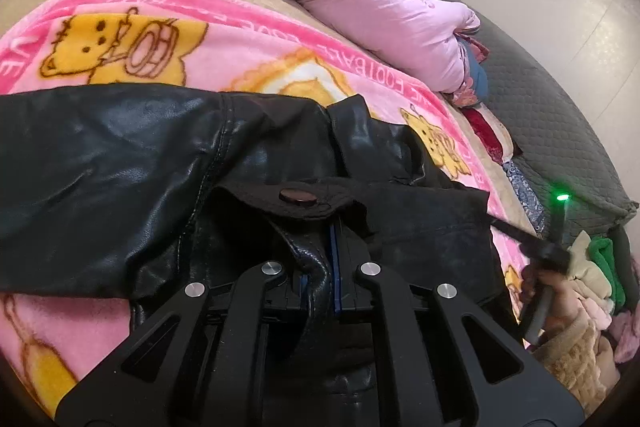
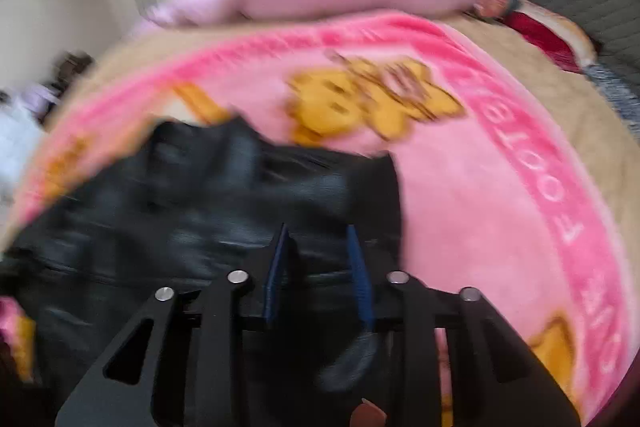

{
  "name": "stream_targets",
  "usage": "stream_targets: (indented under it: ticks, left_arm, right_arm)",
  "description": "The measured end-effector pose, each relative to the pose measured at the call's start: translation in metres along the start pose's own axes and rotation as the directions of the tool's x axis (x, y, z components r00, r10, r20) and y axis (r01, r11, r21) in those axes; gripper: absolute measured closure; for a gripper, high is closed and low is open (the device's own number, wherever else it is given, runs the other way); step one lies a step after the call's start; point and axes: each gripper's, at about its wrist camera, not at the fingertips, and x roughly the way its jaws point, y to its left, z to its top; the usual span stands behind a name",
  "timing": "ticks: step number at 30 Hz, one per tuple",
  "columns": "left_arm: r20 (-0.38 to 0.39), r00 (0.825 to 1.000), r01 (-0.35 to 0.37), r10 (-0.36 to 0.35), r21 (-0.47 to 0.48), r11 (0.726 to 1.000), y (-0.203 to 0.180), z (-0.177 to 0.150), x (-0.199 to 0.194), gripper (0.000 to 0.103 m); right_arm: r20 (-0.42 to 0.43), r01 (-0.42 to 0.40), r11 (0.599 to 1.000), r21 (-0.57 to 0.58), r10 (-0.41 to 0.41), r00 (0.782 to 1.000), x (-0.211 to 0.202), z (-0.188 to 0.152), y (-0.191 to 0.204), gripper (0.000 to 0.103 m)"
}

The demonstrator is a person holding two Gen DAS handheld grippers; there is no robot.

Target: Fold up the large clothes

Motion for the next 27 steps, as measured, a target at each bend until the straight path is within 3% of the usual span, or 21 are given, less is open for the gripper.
stream_targets:
  ticks: [2,7,10,11,14,16,18,20,22,25,27]
  left_arm:
    - [-0.016,1.0,-0.006,0.006,0.006,1.0,0.0,-0.002,0.008,0.1]
    - [-0.046,0.996,-0.071,0.071,-0.003,0.997,0.009,-0.011,0.028,0.096]
    - [-0.023,0.997,-0.08,0.08,-0.002,0.997,0.01,-0.012,0.018,0.087]
    - [-0.017,0.996,-0.086,0.086,0.007,0.996,0.009,-0.011,0.016,0.086]
    - [-0.002,0.994,-0.108,0.108,0.023,0.994,0.001,-0.01,0.004,0.08]
    - [0.031,0.99,-0.139,0.138,0.04,0.989,-0.005,-0.008,-0.006,0.066]
    - [0.091,0.976,-0.204,0.198,0.061,0.977,-0.013,-0.006,-0.023,0.059]
    - [0.145,0.961,-0.249,0.236,0.073,0.966,-0.021,-0.005,-0.037,0.059]
    - [0.17,0.961,-0.237,0.22,0.089,0.967,-0.032,-0.006,-0.045,0.059]
    - [0.106,0.979,-0.186,0.172,0.137,0.973,-0.048,-0.01,-0.029,0.059]
    - [0.044,0.979,-0.204,0.199,0.18,0.962,-0.058,-0.018,-0.003,0.057]
  right_arm:
    - [-0.061,0.113,0.993,-0.018,-0.113,0.992,0.025,-0.007,-0.01,0.081]
    - [-0.066,0.083,0.997,0.005,-0.082,0.994,0.036,-0.015,-0.02,0.081]
    - [-0.036,0.045,0.999,0.023,-0.044,0.998,0.021,-0.015,-0.024,0.076]
    - [-0.017,0.014,0.999,0.035,-0.014,1.0,0.008,-0.016,-0.024,0.068]
    - [0.045,-0.079,0.997,0.023,0.078,0.996,-0.031,-0.024,-0.015,0.066]
    - [0.069,-0.112,0.993,-0.018,0.113,0.991,-0.047,-0.03,-0.006,0.066]
    - [0.059,-0.15,0.988,-0.046,0.153,0.986,-0.056,-0.038,0.003,0.066]
    - [0.031,-0.159,0.985,-0.066,0.162,0.986,-0.056,-0.044,0.012,0.066]
    - [-0.001,-0.143,0.985,-0.094,0.143,0.99,-0.05,-0.05,0.018,0.066]
    - [-0.072,-0.103,0.991,-0.091,0.097,0.993,-0.034,-0.062,0.021,0.066]
    - [-0.113,-0.073,0.994,-0.083,0.063,0.992,-0.024,-0.07,0.021,0.066]
